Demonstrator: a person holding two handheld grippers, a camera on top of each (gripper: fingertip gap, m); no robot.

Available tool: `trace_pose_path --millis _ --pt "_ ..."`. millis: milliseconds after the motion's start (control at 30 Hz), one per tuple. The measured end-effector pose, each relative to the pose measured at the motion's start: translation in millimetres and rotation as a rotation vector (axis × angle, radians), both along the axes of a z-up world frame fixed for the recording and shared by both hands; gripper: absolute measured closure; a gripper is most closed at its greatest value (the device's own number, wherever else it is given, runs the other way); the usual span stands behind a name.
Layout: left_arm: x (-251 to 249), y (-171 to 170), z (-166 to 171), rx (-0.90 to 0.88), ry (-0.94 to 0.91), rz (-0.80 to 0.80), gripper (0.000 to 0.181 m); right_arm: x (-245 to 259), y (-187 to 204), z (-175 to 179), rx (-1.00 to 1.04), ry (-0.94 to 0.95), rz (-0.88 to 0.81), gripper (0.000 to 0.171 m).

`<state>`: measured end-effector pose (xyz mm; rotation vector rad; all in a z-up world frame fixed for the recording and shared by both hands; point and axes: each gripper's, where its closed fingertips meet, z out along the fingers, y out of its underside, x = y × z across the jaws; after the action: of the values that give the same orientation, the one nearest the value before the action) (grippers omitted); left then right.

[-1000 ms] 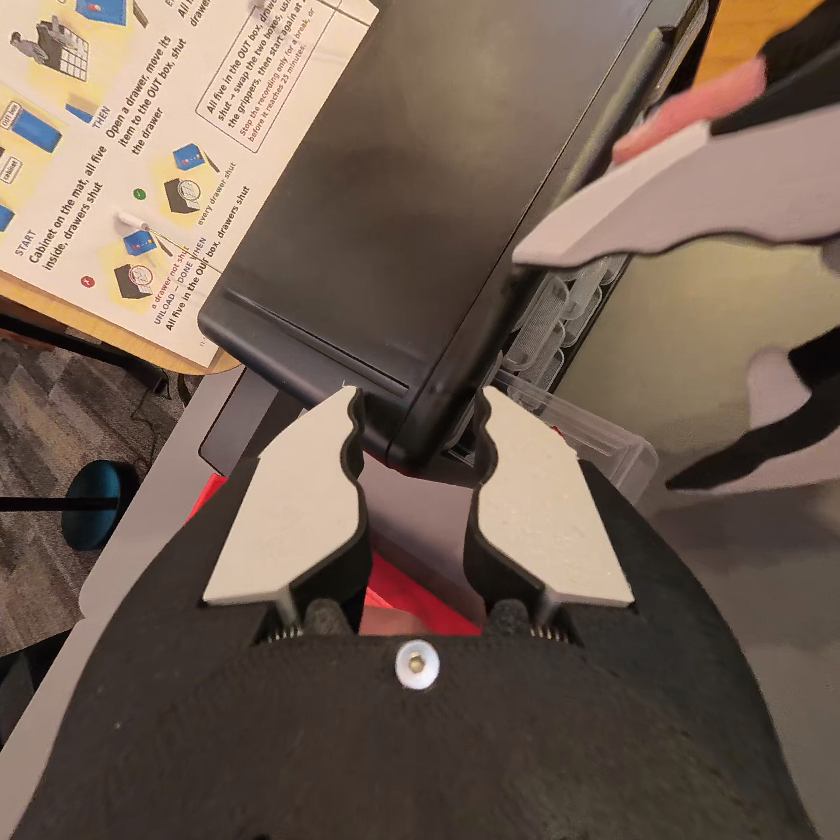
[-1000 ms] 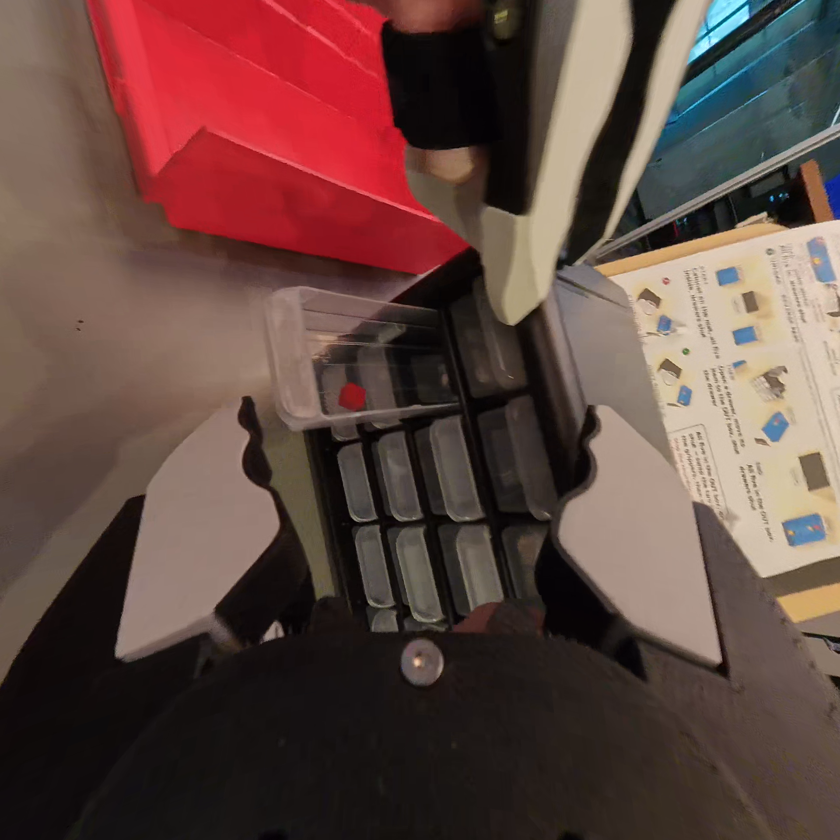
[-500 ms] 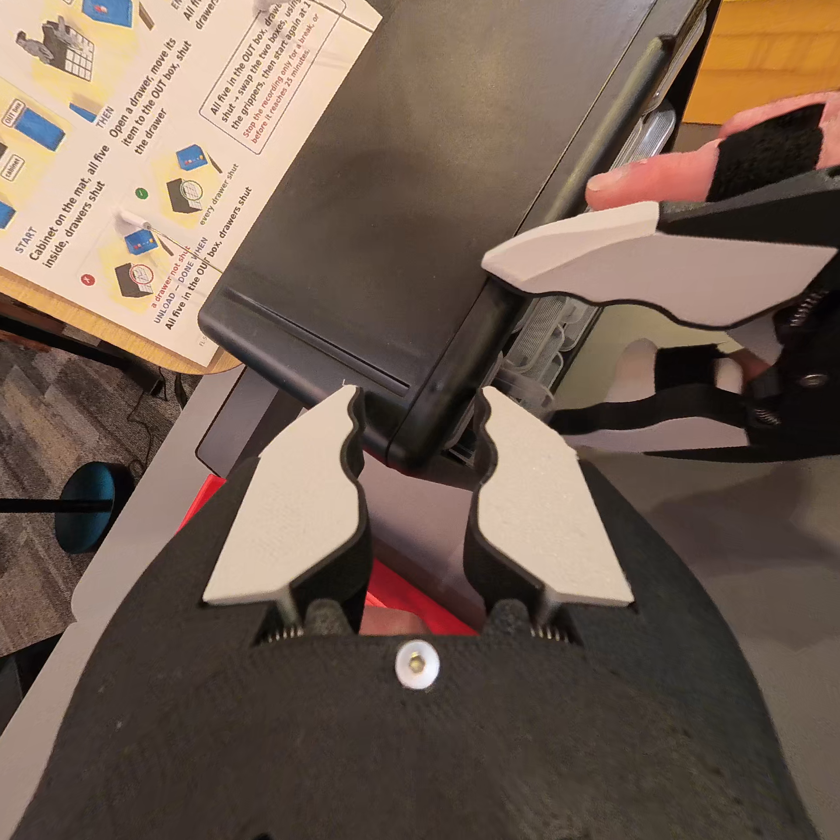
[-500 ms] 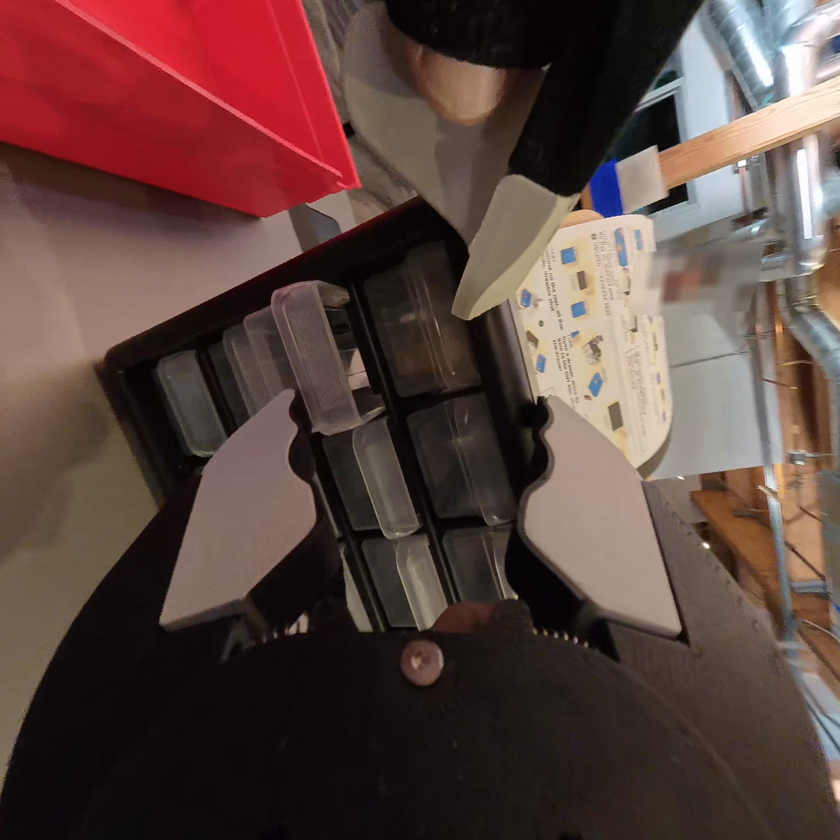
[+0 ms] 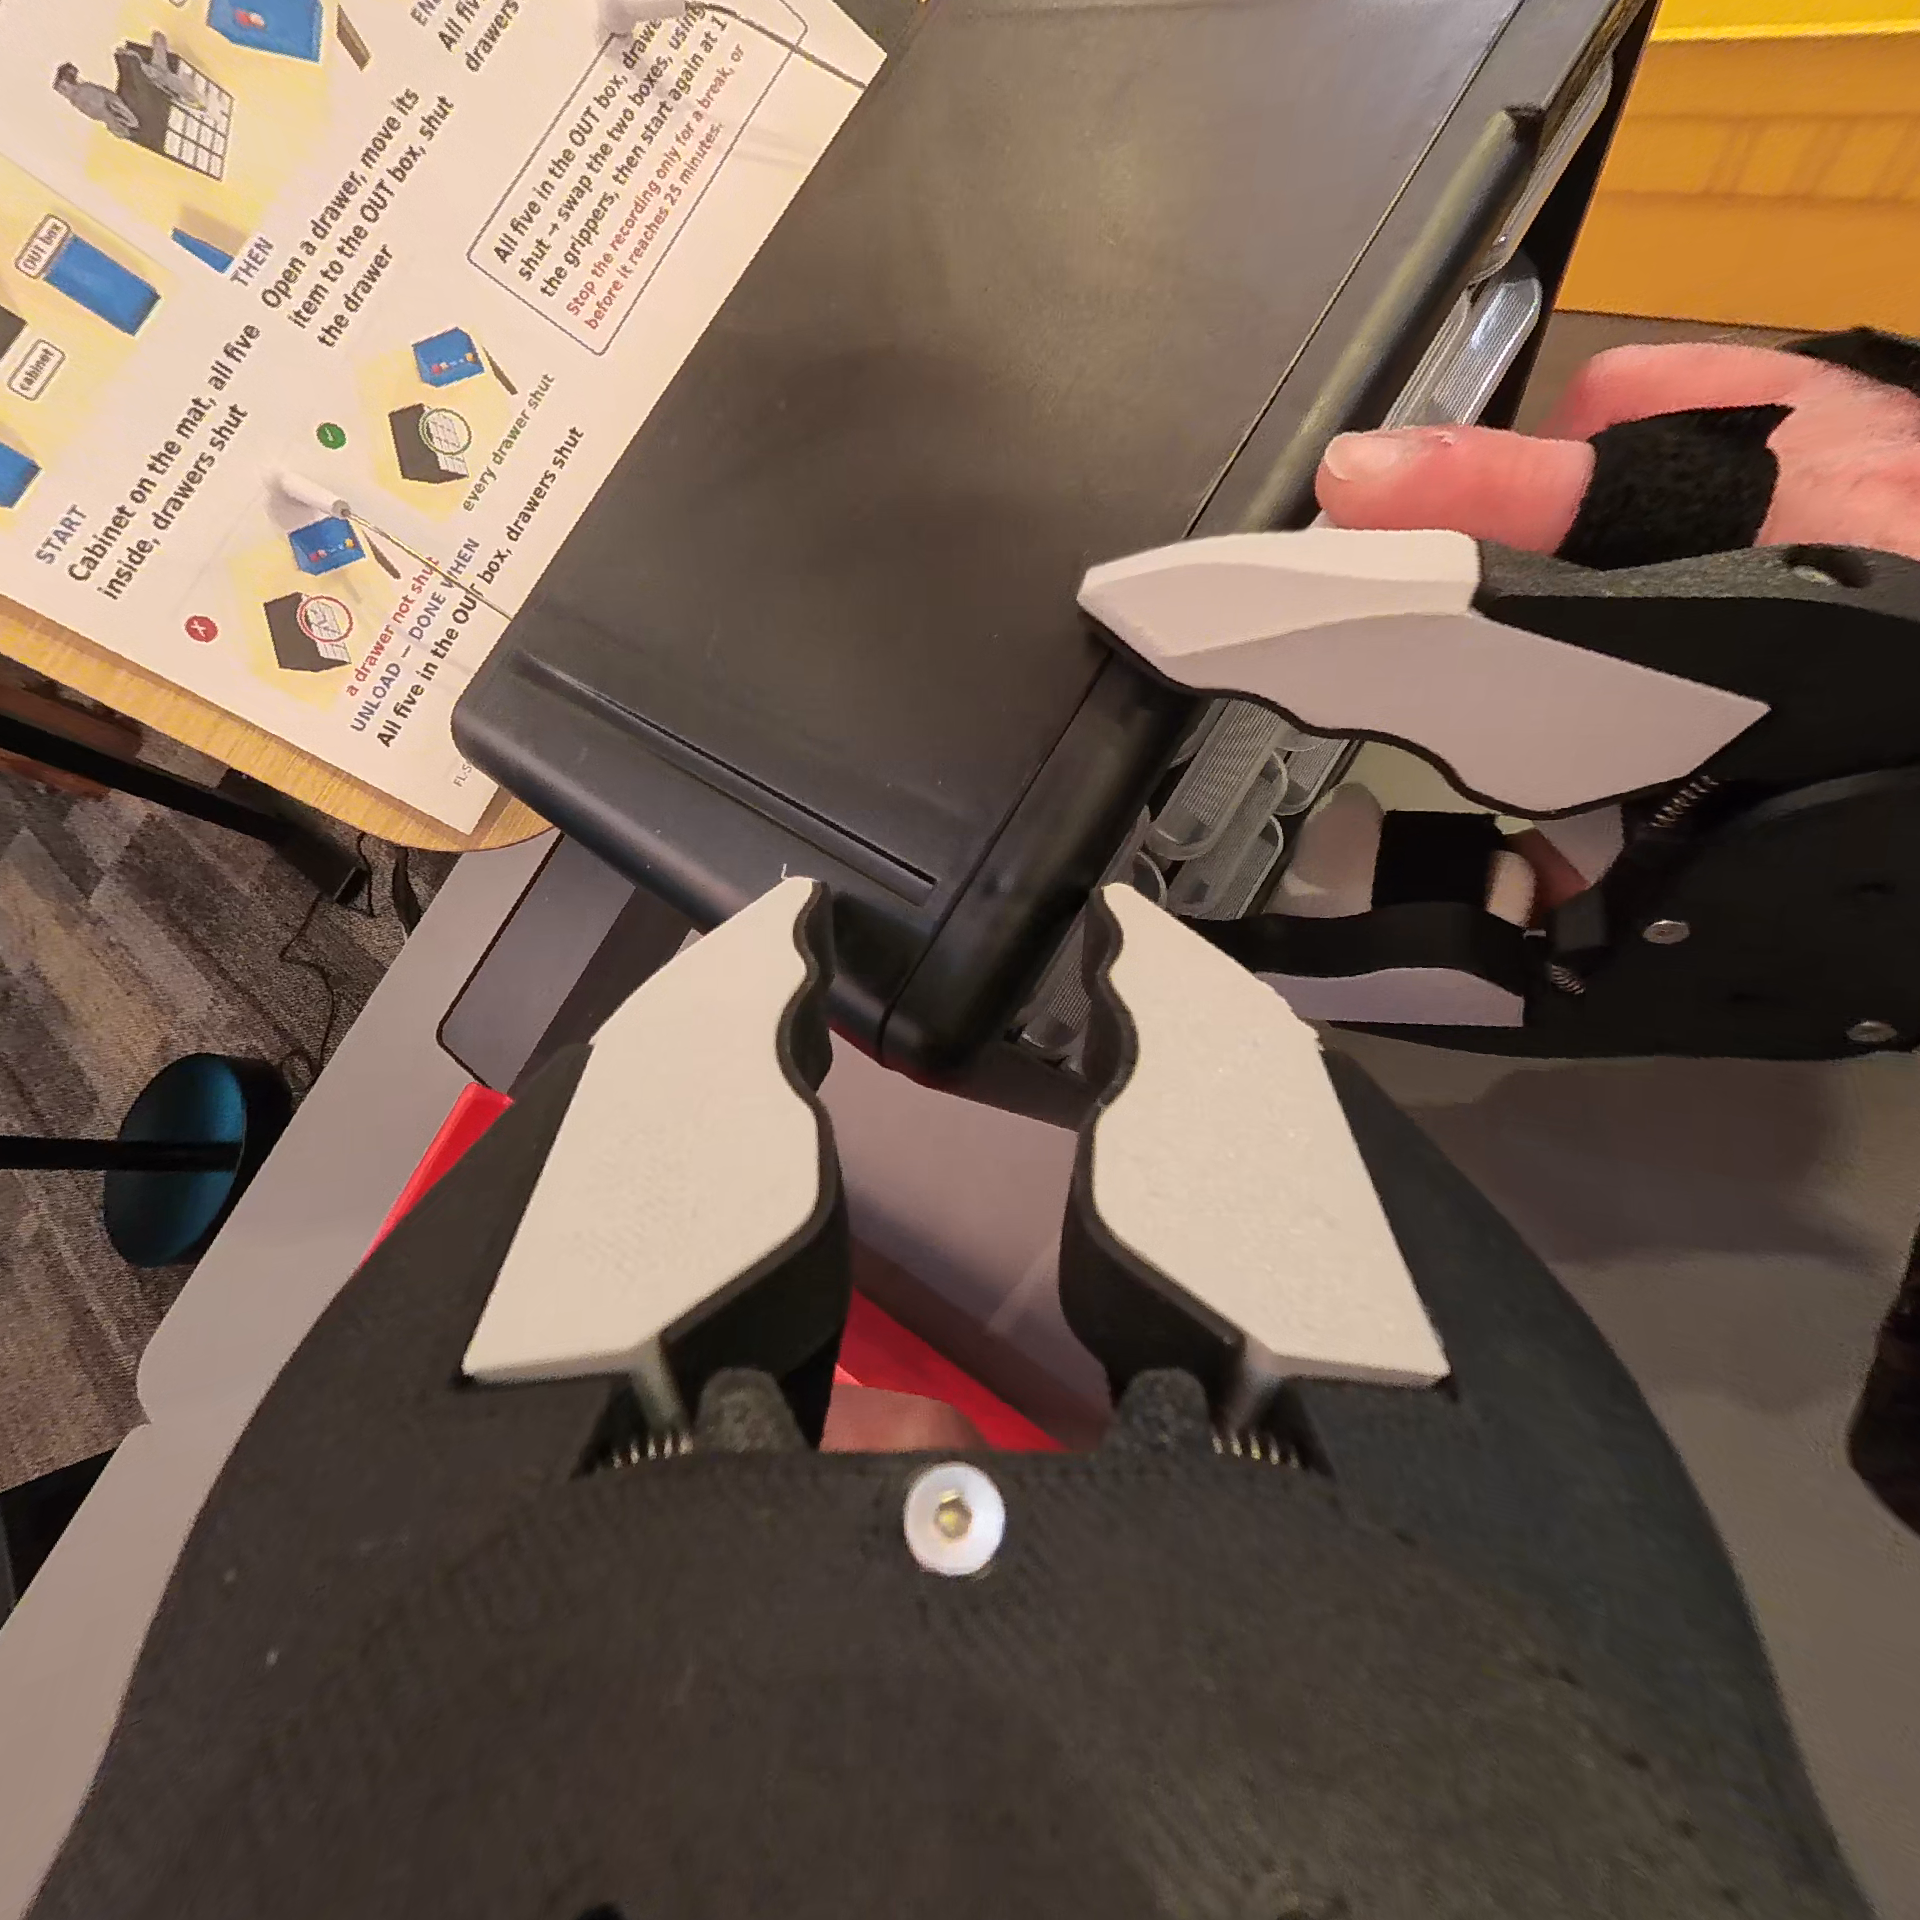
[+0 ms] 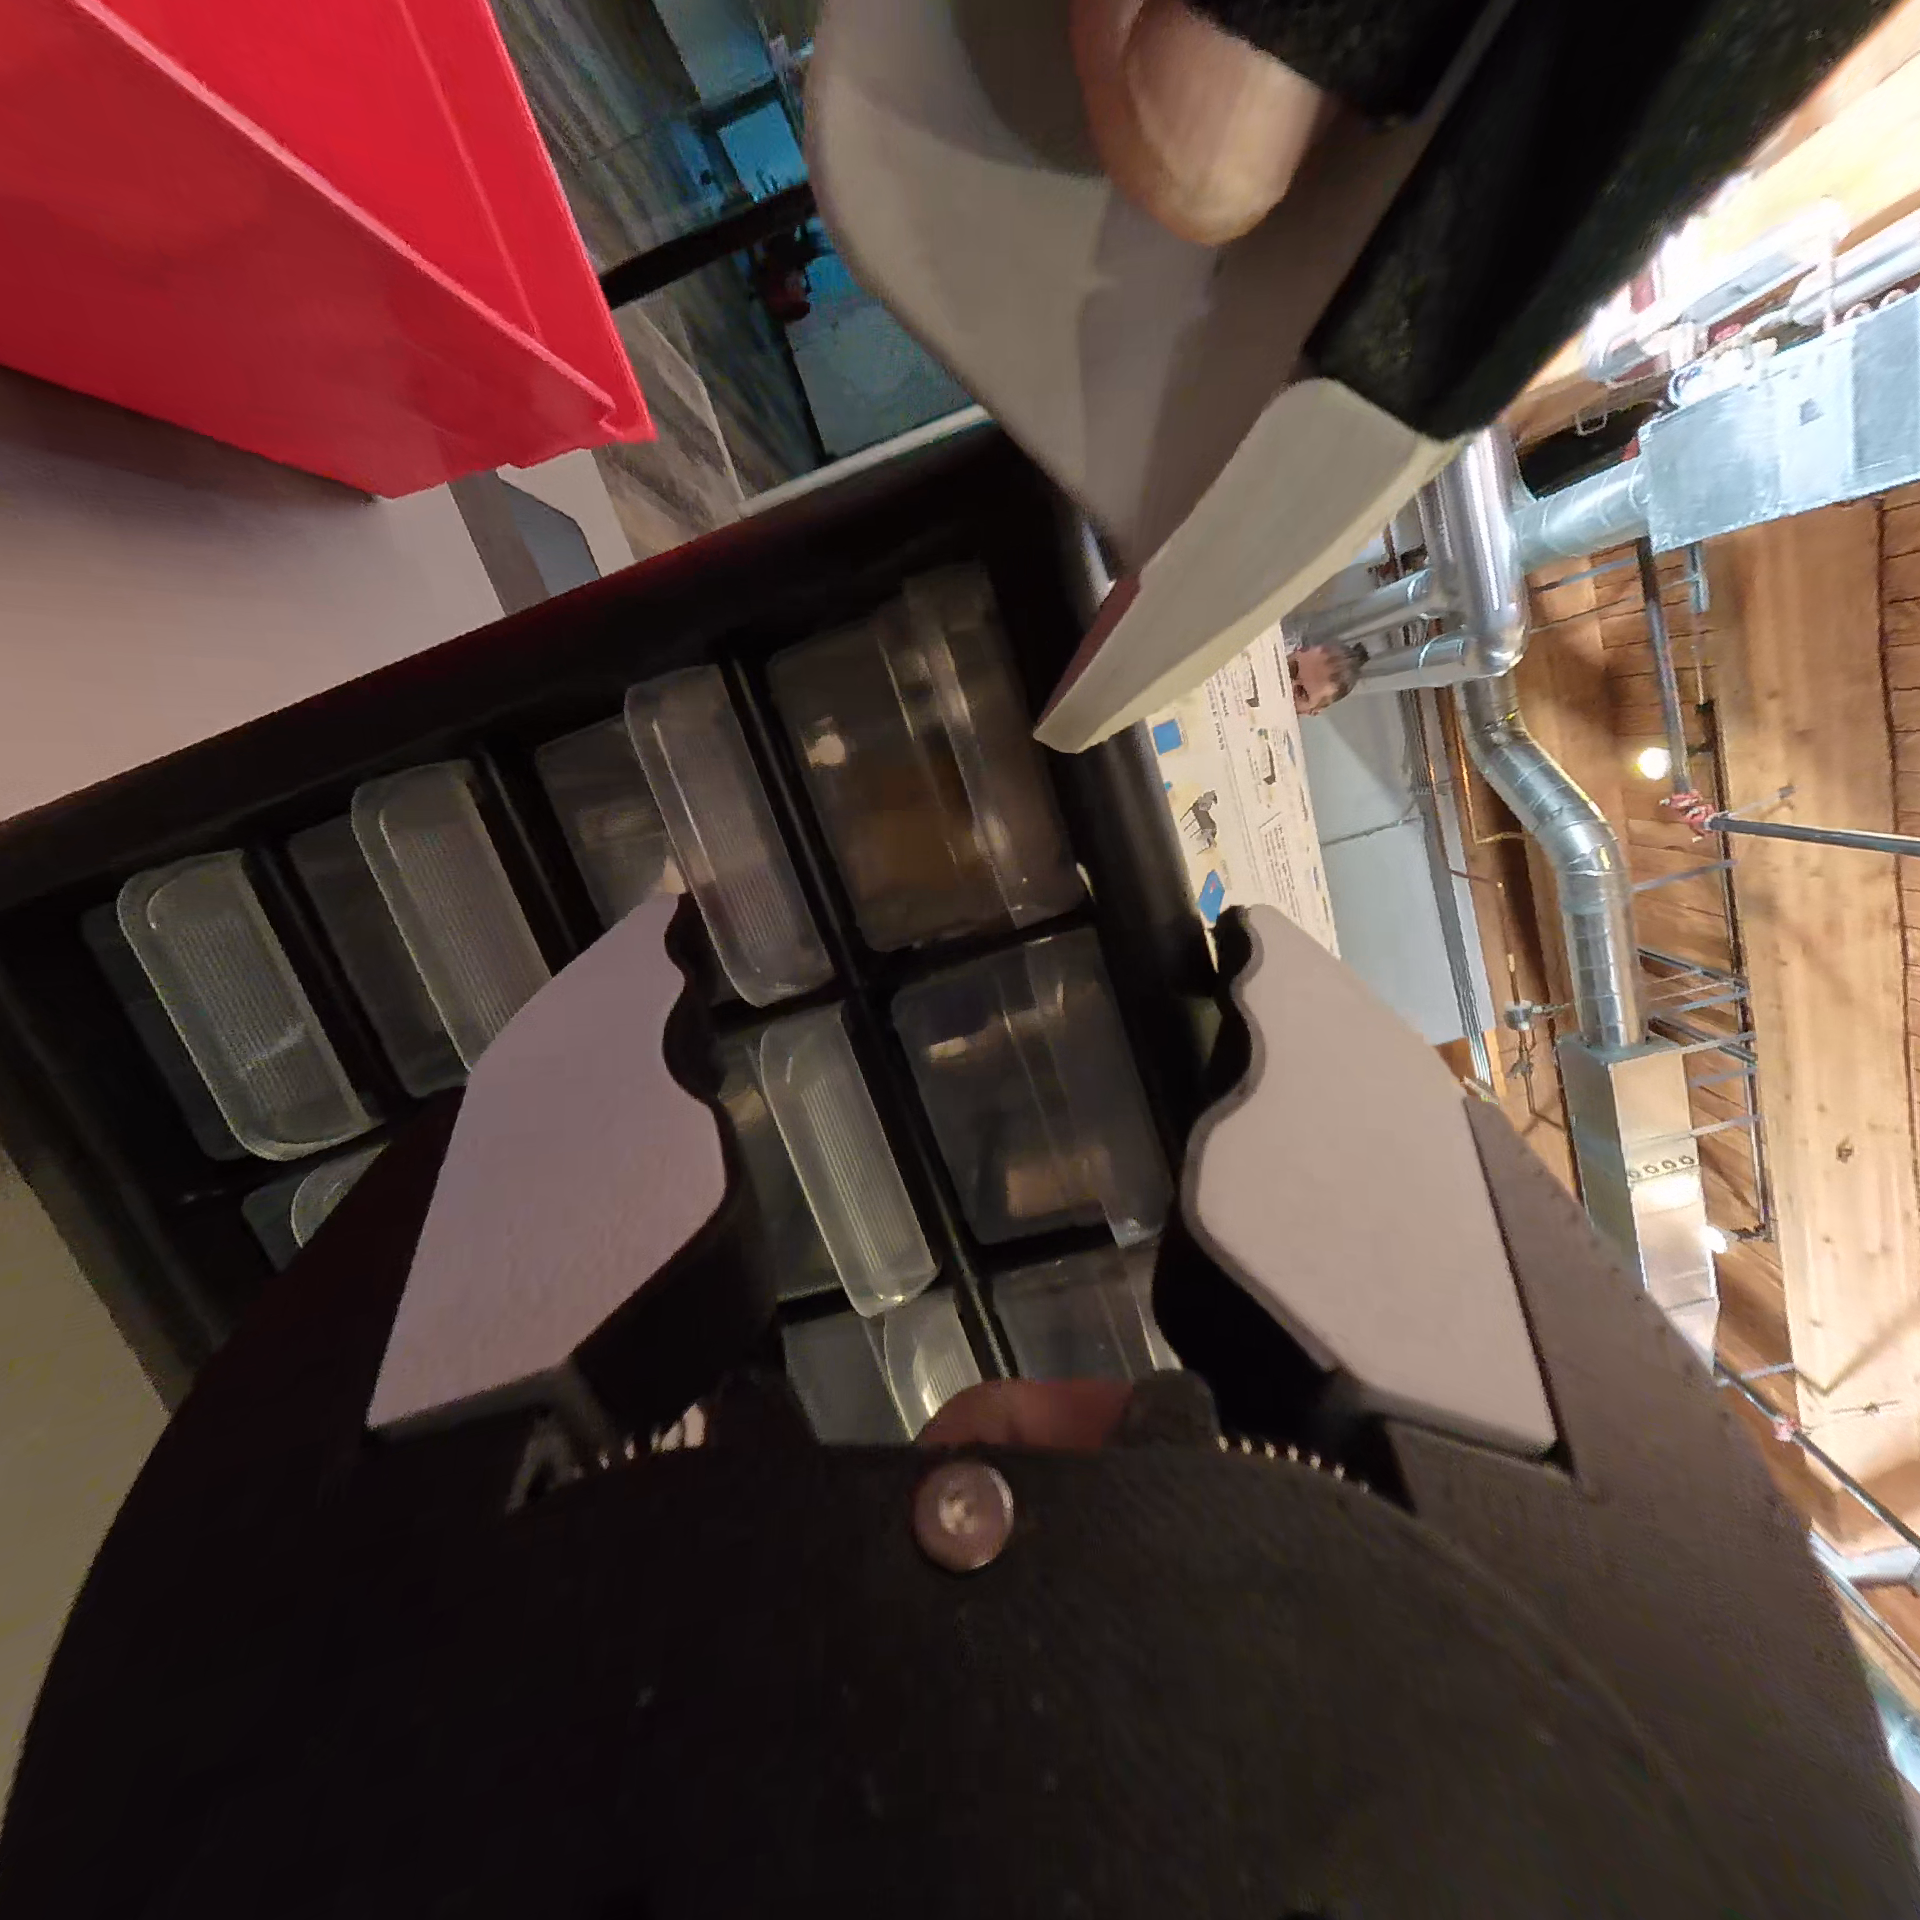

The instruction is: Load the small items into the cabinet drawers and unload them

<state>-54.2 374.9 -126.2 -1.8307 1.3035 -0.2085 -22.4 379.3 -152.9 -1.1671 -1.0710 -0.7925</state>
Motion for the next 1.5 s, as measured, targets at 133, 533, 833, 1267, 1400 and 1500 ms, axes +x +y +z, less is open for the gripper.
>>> trace_pose_path --millis 133,533,833,1267,1400,1500 --pt "0.3 0.0 -0.1 0.005 -0.004 0.007 0.135 -3.1 -7.9 -0.1 -0.059 0.011 0.068 0.083" --pt "0.9 -1.6 1.4 0.065 -0.107 0.051 0.129 28.6 -48.0 17.4 -0.139 -0.006 0.145 0.118" --pt "-14.2 -23.3 2.0 0.107 -0.267 0.128 0.130 82.5 -57.0 15.8 -0.201 0.121 0.096 0.135" --pt "25.7 -96.5 -106.0 -0.111 -0.183 0.055 0.121 94.5 -101.9 -95.0 -0.714 0.229 0.077 0.096" --pt "39.6 -113.9 -131.6 -0.246 -0.231 0.053 0.115 91.1 -116.3 -129.1 -0.833 0.140 0.089 0.086" --pt "44.0 -118.2 -155.0 -0.243 -0.157 0.033 0.109 84.1 -121.5 -141.6 -0.897 0.171 0.125 0.087"
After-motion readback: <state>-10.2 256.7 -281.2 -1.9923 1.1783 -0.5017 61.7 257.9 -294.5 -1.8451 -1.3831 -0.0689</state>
